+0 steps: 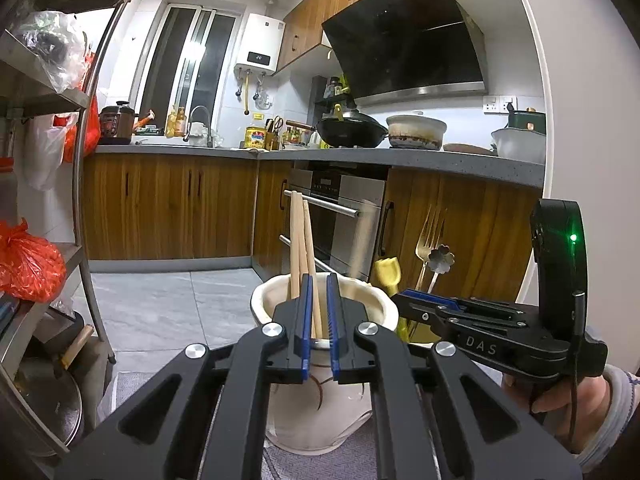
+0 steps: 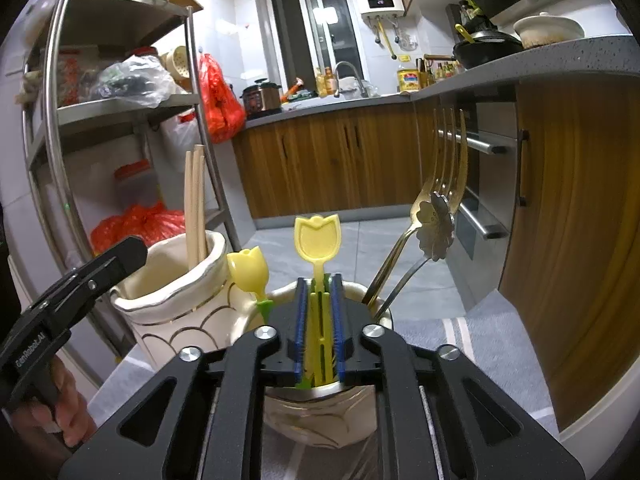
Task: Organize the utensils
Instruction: 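Open both tools to release the chopstick and the yellow-green utensil, then withdraw both tools from the holder back toward the remaining utensils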
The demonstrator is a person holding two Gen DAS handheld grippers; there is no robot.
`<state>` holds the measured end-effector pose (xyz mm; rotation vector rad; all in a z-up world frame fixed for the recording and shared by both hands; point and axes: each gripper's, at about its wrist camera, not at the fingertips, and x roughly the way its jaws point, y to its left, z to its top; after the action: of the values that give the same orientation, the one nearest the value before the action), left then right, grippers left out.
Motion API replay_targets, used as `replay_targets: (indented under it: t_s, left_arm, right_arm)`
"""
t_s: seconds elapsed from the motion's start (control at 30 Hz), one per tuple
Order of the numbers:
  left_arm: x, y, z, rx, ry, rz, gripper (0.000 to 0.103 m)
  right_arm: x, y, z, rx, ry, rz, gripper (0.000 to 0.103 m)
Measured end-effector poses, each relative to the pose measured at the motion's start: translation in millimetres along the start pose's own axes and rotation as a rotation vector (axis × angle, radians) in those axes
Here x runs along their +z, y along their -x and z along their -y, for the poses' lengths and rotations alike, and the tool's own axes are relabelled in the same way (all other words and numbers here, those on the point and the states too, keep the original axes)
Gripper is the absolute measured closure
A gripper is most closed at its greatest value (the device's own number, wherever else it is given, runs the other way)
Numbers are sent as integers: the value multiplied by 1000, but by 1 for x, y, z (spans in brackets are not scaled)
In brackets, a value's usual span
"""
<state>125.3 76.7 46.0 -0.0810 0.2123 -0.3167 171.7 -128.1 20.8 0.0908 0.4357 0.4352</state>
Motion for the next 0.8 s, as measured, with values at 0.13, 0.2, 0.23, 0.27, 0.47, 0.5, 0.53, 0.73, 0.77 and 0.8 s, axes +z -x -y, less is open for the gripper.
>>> replay_targets:
  t_s: [0.13, 0.2, 0.23, 0.27, 0.47, 0.5, 0.53, 0.73, 0.77, 0.8]
  left_arm:
    - [0, 2, 1, -5, -4, 5, 96]
    - [0, 3, 0, -5, -4, 8, 96]
    - [1, 3, 0, -7, -1, 9, 96]
    - [1, 3, -1, -9, 4, 8, 95]
    - [9, 10, 4, 25, 4, 15, 82]
    - [10, 12, 6, 33, -1, 14, 80]
    - [11, 14, 8, 45, -4, 13, 75]
    - [17, 34, 15, 110, 20, 10, 29]
    - [17, 37, 17, 123, 20, 9, 19]
    - [18, 41, 19, 146, 18, 9, 15]
  right_arm:
    - [1, 3, 0, -1, 1, 12, 78]
    - [3, 5, 0, 1, 0, 18, 76]
    - [4, 6, 0, 3, -4, 22, 74]
    - [6, 10, 0, 7, -10, 28, 70]
    - [17, 33, 0, -32, -6, 49, 46]
    - [18, 40, 1, -52, -13, 48, 31]
    - [19, 44, 2, -61, -21, 52, 24]
    - [18, 73, 8, -89, -41, 94, 6]
    - [17, 76, 9, -93, -44, 96, 5]
    - [15, 78, 10, -96, -49, 94, 5]
